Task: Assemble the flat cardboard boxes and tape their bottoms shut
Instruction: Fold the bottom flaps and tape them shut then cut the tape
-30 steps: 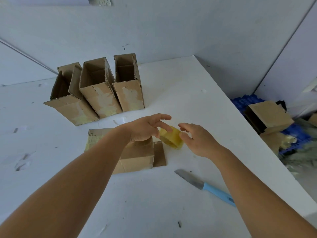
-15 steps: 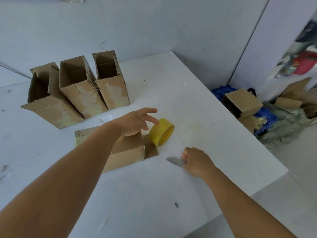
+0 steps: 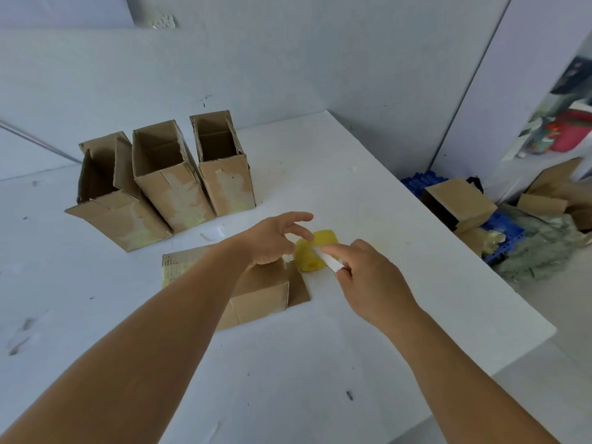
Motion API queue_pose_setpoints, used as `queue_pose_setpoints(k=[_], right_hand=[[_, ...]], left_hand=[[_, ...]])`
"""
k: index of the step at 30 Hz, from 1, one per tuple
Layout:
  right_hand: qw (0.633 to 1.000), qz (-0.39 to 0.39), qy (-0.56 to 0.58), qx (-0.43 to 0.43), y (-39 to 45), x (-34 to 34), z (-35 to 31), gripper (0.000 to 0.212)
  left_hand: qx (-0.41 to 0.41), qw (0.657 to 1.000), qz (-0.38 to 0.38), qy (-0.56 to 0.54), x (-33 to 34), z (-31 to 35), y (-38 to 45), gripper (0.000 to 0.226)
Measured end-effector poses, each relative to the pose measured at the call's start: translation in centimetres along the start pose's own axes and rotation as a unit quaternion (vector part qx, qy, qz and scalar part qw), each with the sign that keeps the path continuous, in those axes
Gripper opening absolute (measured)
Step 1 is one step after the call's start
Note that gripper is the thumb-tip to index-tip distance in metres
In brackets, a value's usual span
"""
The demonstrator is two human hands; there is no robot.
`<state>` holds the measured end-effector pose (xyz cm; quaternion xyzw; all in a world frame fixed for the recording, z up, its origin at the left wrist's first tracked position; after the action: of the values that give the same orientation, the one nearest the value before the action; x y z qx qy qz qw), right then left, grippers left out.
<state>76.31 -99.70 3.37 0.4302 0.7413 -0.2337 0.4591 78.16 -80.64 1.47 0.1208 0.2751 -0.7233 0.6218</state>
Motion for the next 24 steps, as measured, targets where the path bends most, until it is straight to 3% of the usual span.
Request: queue_pose_setpoints(k=[7, 12, 17, 21, 24], right_hand=[[0.992, -0.003, -0.126, -0.012, 1.9, -0.2, -2.8, 0.050], [0.983, -0.065, -0.170, -0.014, 3.2, 1.6, -3.1, 0.030], [0.976, -0.194, -0.096, -0.008, 2.9, 4.0, -1.3, 0.031], [0.971, -0.236, -0.018, 0.030, 2.6, 4.2, 1.2, 0.032], [0.961, -0.265, -0.045, 0.070, 1.7, 6.3, 3.9, 0.029]], left_hand=[[-0.004, 1.000, 0.016, 0.008, 0.1, 0.2, -0.2, 0.075], [-0.004, 0.999, 0.034, -0.019, 0.1, 0.2, -0.4, 0.080], [0.000, 0.999, 0.041, -0.022, -0.4, 0.0, -0.4, 0.081], [-0.007, 0.999, 0.036, -0.024, -0.5, -0.3, -0.3, 0.080], [-0.005, 0.999, 0.034, -0.025, -0.6, -0.2, -0.1, 0.079]])
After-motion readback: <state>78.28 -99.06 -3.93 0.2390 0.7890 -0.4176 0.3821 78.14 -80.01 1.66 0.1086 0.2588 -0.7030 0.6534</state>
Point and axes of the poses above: each hand's wrist, its own y-axis towards the middle knuckle, its own x-axis out of the palm, z = x × y, the point moved 3 cm from there along y, towards the middle knuckle, and after that the axes turned 2 degrees about x, right-handed, at the moved point
